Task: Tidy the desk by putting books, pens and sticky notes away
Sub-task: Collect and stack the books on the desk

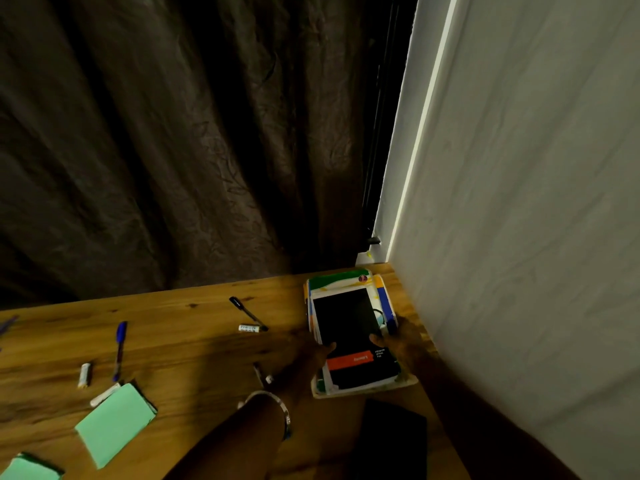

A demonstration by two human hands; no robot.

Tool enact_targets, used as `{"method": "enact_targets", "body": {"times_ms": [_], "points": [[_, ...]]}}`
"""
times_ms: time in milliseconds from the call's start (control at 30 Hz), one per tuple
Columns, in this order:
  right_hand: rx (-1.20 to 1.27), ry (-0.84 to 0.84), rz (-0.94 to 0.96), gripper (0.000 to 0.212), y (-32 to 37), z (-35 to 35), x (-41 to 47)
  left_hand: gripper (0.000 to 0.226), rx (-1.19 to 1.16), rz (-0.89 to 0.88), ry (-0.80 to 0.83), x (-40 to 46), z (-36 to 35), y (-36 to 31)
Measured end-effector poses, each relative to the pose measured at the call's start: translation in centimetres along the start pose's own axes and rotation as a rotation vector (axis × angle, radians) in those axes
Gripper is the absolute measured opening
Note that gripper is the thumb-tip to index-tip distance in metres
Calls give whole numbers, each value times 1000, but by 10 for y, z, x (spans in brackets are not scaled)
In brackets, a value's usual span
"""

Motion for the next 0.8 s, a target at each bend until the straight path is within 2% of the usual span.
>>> {"method": "enact_targets", "body": {"times_ms": [33, 100, 167, 200, 300, 367, 433, 533, 667, 800], "points": [[-16, 11, 4, 120, 1, 0, -2, 108, 11, 3, 11, -15, 3, -14], [-108, 20, -1, 104, 17, 5, -19, 114, 8, 26, 31, -3, 5, -6], [-242, -4, 8, 95, 57, 14, -56, 84, 55, -19, 27, -4, 8, -10], [-306, -21, 37, 94, 69, 16, -63, 80, 129, -80, -43, -12, 17, -19], [-422, -109, 175, 86, 105, 20, -79, 92, 448, -290, -199, -36, 41, -45], [-518, -122, 280, 81, 124, 11, -83, 77, 640, -409, -287, -55, 57, -62], [-622, -105, 370, 76, 139, -3, -85, 72, 688, -453, -372, -63, 76, -68], [-755, -103, 487, 72, 162, -29, -90, 84, 671, -395, -411, -73, 107, -61], [-789, -38, 596, 71, 182, -66, -100, 77, 743, -405, -495, -89, 151, -51], [-856, 74, 626, 77, 201, -112, -118, 82, 782, -384, -532, -106, 203, -38]]}}
Point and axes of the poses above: each hand's wrist, its own x-axis towards the middle knuckle, its own z-axis out of the back of the hand, y = z × x, the point moved 6 cm from there along x, towards the middle knuckle, and after that the axes turned 3 degrees about -y, right-handed, at the moved point
